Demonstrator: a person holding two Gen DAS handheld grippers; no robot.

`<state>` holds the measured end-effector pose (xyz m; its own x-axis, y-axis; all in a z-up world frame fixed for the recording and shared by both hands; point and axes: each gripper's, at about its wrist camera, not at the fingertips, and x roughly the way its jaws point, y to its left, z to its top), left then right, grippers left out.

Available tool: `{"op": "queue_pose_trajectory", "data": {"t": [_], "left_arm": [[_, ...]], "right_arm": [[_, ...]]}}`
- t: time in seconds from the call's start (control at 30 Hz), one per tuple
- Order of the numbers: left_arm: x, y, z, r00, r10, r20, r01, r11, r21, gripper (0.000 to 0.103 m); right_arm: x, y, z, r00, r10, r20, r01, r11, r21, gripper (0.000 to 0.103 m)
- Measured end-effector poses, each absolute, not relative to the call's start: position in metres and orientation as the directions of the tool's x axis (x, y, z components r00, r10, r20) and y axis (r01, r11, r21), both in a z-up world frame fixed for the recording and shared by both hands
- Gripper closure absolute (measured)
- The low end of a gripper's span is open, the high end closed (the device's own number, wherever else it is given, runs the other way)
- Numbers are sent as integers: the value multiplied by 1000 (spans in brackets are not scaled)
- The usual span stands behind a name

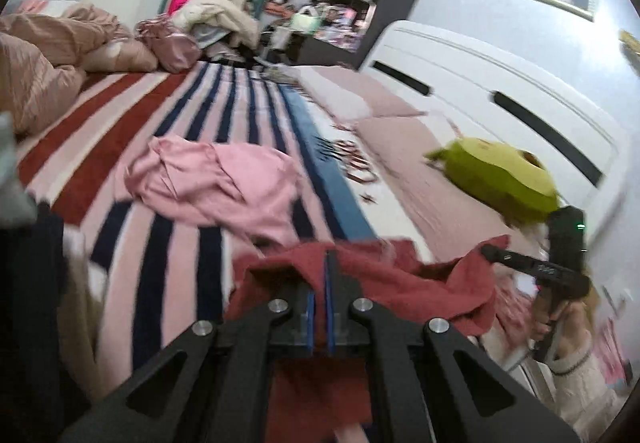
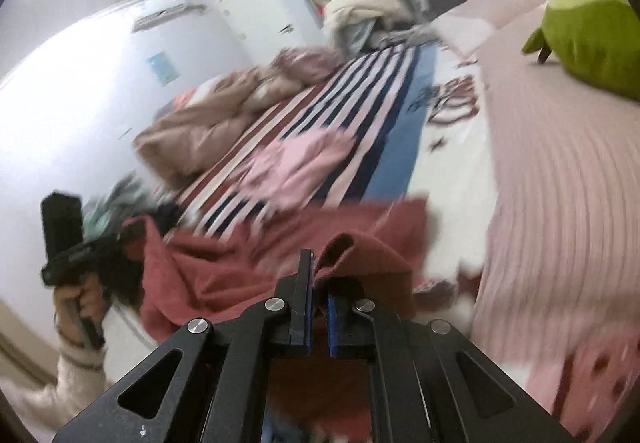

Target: Fold small clothes

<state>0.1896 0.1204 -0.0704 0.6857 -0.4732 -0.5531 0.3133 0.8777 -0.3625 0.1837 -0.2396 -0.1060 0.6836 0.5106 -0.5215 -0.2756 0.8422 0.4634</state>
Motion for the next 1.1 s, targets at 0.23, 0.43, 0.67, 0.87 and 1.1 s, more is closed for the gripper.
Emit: {"op": "queue_pose_trajectory", "data": {"t": [0.23,0.43,0.67,0.87,1.1], "left_arm": [[292,119,-109,660,-352,-664,172,931,-323,44],[246,130,-133,618,-406,-674,234,913,-335,36],[175,125,-180,525,-462,-715,290,887,-360,54],[151,114,-187,556,-480,-679,285,877,-387,93],[120,116,-159,623,-477,-620,338,879,-337,97]], "right_arm": [[291,-244,-126,674,421,-607,-142,880,453,99],[265,-246,-137,650,417,-635,-183,897,402,43],[180,-225,-182,470,475,-744,-282,879,384,43],[149,-206,-197,509,476,-717,-316,878,359,76],[132,-210,-177,579,474,-664,-324,881,346,100]]}}
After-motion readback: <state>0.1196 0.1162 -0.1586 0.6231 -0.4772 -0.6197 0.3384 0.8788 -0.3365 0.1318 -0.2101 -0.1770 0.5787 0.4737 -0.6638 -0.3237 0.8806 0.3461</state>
